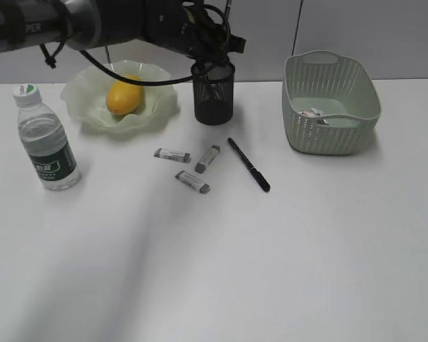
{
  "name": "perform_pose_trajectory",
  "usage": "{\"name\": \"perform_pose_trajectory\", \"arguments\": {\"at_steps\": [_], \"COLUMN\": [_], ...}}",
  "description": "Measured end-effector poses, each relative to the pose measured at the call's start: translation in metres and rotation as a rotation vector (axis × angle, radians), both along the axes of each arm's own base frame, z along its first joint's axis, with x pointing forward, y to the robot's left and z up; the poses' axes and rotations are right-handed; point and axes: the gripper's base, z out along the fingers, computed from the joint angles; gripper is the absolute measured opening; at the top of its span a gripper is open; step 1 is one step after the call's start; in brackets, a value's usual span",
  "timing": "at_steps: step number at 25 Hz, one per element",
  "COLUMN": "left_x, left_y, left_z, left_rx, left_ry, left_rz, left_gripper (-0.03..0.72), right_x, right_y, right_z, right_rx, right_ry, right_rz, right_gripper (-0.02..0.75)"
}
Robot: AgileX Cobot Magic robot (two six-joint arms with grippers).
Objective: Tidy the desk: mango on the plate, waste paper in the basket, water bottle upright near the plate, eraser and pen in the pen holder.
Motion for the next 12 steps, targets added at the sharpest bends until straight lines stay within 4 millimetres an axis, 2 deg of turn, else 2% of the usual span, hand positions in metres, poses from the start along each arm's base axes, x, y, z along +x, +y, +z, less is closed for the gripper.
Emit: {"name": "perform_pose_trajectory", "arguments": {"at_steps": [6,12], "left_x": [0.002,0.006], "left_y": [0.003,0.006], "left_z": [-0.002,-0.015], "left_rx": [0.02,0.025], "left_ry": [-0.006,0.018], "left_rz": [0.0,0.012], "left_gripper": [0.111,0.108], "right_x": [0.0,0.0], "right_y": [0.0,0.0], "right_z": [0.0,0.0], "right_rx": [0.001,0.007], "right_ry": [0.0,0.001], "right_rz": [0.0,-0.003], "right_gripper": [0.383,0.382]}}
